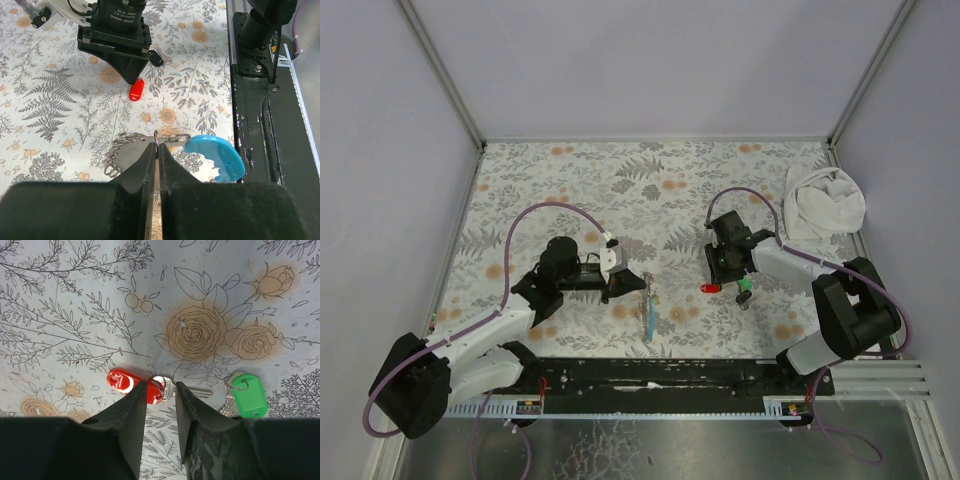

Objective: Put the keys on the keyring

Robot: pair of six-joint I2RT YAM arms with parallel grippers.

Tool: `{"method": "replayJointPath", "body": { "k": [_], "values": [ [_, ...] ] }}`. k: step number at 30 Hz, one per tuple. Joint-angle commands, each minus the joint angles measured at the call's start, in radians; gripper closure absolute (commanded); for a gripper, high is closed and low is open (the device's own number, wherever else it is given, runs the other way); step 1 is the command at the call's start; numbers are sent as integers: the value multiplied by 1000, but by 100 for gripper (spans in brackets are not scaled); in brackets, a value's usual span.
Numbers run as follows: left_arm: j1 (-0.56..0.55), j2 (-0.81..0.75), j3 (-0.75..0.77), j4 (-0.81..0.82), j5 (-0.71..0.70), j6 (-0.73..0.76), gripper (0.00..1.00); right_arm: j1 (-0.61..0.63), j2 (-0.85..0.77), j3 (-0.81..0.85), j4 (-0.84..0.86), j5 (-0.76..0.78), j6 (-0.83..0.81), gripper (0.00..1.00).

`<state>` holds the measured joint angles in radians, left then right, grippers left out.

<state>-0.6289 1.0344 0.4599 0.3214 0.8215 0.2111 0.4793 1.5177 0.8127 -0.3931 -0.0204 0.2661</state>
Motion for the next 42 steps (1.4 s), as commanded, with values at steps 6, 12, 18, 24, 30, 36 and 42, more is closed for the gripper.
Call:
{"method": "replayJointPath", "body": {
  "k": [6, 12, 18, 24, 30, 36, 42],
  "values": [
    [-9, 5, 30, 5, -7, 1, 100, -7, 1, 13, 19, -73, -21, 73],
    [-9, 2, 30, 3, -12, 1, 100, -8, 2, 5, 10, -100, -19, 79],
    [-9, 10, 31, 3, -11, -1, 100, -7, -4, -4, 4, -156, -23, 83],
    [-9, 11, 32, 3, -12, -1, 100, -8, 2, -7, -6, -201, -38, 81],
    [-9, 11, 33, 1, -11, -1, 100, -7, 13, -6, -7, -236, -49, 76],
    [-9, 13, 34, 0, -11, -1, 100, -7, 24, -5, -16, -240, -62, 77],
    [-9, 13, 34, -2, -13, -1, 100, -6, 35, 0, -22, -251, -65, 77]
  ]
}}
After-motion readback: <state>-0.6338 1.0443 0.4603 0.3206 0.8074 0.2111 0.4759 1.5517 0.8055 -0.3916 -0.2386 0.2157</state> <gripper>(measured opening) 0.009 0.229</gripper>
